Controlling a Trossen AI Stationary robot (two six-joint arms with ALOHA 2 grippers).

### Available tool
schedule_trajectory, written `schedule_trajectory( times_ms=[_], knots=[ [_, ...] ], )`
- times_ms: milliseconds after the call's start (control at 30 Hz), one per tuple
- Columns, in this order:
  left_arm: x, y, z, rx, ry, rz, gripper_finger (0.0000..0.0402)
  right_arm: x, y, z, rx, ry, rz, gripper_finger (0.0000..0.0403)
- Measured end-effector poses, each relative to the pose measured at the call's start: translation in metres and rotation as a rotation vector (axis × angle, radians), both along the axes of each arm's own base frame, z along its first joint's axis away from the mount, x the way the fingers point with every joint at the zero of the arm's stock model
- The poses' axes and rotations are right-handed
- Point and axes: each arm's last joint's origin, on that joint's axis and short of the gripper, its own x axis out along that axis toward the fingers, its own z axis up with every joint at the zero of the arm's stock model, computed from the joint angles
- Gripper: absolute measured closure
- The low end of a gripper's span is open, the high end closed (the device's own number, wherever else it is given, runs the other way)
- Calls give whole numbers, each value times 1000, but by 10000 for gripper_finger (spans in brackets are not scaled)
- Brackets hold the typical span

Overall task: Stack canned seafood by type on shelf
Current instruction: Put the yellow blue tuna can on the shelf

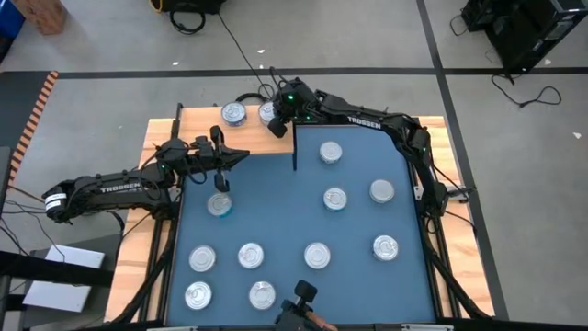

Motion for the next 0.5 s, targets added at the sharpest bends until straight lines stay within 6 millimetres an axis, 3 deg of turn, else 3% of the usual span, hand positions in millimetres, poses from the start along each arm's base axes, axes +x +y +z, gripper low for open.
schedule_trajectory(
  times_ms=[500],
  knots=[
    [0,0,-1,-2,5,0,401,0,2,8,-1,35,-13,403]
  ],
)
